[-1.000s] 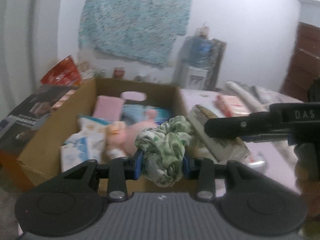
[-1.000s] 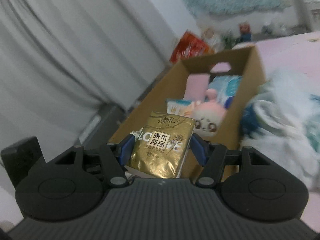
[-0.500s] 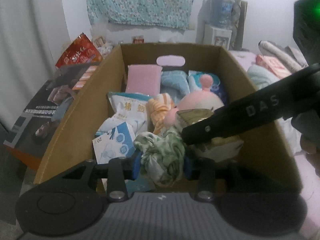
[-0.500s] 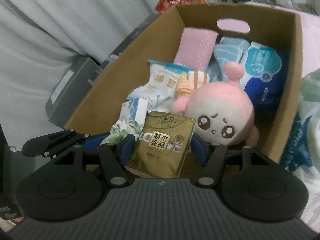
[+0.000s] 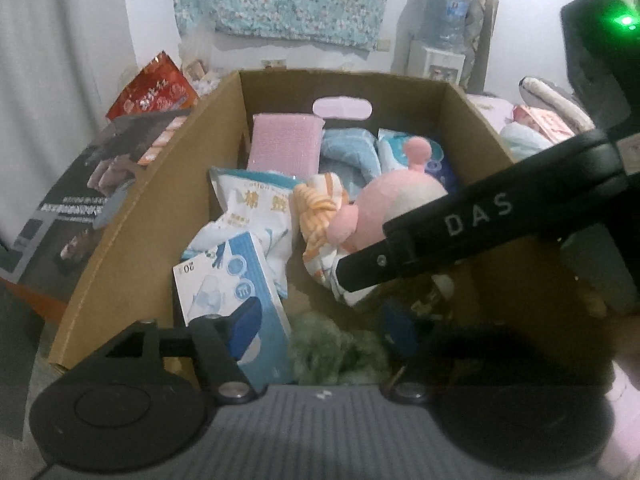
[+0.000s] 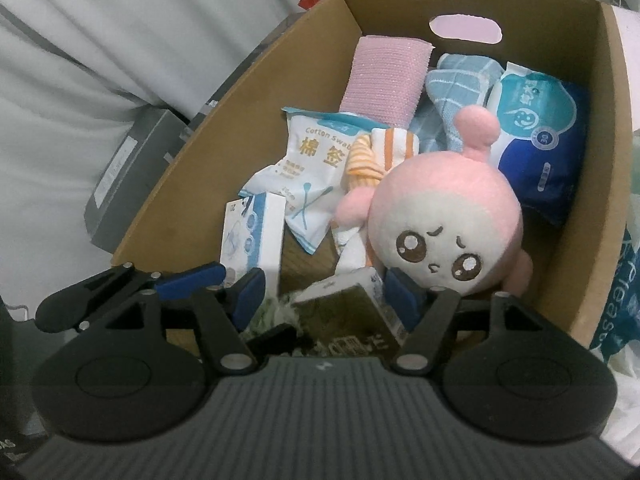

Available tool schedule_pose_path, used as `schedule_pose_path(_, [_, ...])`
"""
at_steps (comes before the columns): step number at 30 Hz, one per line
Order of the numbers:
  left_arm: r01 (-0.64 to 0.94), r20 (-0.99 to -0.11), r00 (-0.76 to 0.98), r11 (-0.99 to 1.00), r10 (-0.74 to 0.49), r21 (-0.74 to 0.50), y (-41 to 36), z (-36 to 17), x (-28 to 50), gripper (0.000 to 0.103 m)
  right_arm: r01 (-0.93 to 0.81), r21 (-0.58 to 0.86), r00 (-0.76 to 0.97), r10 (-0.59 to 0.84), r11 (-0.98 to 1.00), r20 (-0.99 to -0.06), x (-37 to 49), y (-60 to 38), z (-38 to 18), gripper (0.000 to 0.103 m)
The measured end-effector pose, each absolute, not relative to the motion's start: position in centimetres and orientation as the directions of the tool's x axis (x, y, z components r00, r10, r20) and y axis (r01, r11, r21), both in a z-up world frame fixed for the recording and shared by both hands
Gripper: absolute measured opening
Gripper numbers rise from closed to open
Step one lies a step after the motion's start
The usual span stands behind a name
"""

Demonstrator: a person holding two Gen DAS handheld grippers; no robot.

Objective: Organize soft objects
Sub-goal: 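Carry the scrunchie and tissue pack over the cardboard box with both grippers, then lower both items into the box and open both grippers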

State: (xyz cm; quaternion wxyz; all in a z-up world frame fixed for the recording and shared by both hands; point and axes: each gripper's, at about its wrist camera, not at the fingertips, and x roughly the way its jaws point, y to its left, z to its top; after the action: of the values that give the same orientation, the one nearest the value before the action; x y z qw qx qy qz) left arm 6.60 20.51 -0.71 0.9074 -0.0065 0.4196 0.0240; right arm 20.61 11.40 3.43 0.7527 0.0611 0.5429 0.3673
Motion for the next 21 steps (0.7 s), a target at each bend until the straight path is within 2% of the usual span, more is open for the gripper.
schedule_pose_path(12, [-0.077, -0.727, 0.684, 0.997, 0.057, 0.006, 20.5, 0.5, 5.1, 0.074, -0.447, 0.577, 0.070, 0.670, 0.684, -0.739, 21.2, 12.5, 2.4, 0.067])
schedule_pose_path(18, [-0.087, -0.687, 0.722, 0.996, 0.088, 0.036, 20.0, 1.3, 3.6, 0.083, -0.443, 0.606, 0.098, 0.707, 0.661, -0.700, 20.8, 10.2, 4.4, 0.067])
schedule_pose_path(21, [-0.096, -0.649, 0.756, 0.995, 0.092, 0.029, 19.6, 2.1, 2.5, 0.089, -0.452, 0.641, 0.135, 0.758, 0.620, -0.638, 19.9, 7.1, 6.1, 0.068])
